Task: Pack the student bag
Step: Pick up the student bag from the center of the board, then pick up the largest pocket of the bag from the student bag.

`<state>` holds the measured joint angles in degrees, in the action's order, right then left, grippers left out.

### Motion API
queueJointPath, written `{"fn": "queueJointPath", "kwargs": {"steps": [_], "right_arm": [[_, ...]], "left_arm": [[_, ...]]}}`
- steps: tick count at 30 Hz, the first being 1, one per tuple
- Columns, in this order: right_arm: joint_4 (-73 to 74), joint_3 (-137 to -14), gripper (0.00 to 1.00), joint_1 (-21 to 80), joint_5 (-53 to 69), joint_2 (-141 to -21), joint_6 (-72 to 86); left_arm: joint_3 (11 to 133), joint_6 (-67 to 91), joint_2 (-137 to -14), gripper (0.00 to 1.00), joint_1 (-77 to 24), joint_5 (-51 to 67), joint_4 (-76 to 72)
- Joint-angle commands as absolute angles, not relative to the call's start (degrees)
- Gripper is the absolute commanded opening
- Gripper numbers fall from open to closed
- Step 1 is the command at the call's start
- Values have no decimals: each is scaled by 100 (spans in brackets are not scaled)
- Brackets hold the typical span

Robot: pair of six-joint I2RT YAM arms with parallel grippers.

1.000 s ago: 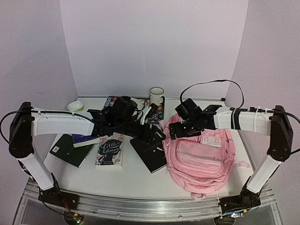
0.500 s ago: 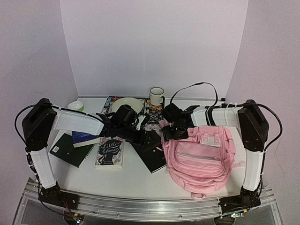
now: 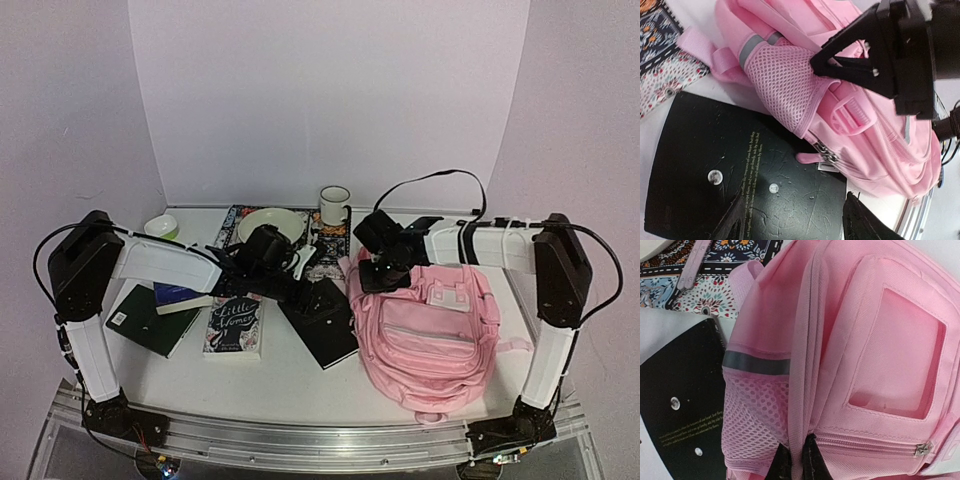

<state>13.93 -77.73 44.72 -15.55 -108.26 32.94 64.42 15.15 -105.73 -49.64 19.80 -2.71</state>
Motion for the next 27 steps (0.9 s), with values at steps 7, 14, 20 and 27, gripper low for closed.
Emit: {"fn": "queueJointPath", "kwargs": {"steps": [7,14,20,27], "right_arm": [[1250,-7468,0,4525,-1418,-9692,3000],[1110,-7385,0,4522,-1315,-9487,2997],[1012,-7347,0,4520,-1153,-9339,2997],[931,-7321,0,4520,-1044,-9289,3015]], "left_arm": [[6678,102,-10779,65,-5270,2608,-928],[6741,-176,-11087,62,-5522,2645,-1171],[6698,-288,-11175,56,-5521,2588,-1573],[6910,-471,-11375,54,-5526,2611,-1699]]}}
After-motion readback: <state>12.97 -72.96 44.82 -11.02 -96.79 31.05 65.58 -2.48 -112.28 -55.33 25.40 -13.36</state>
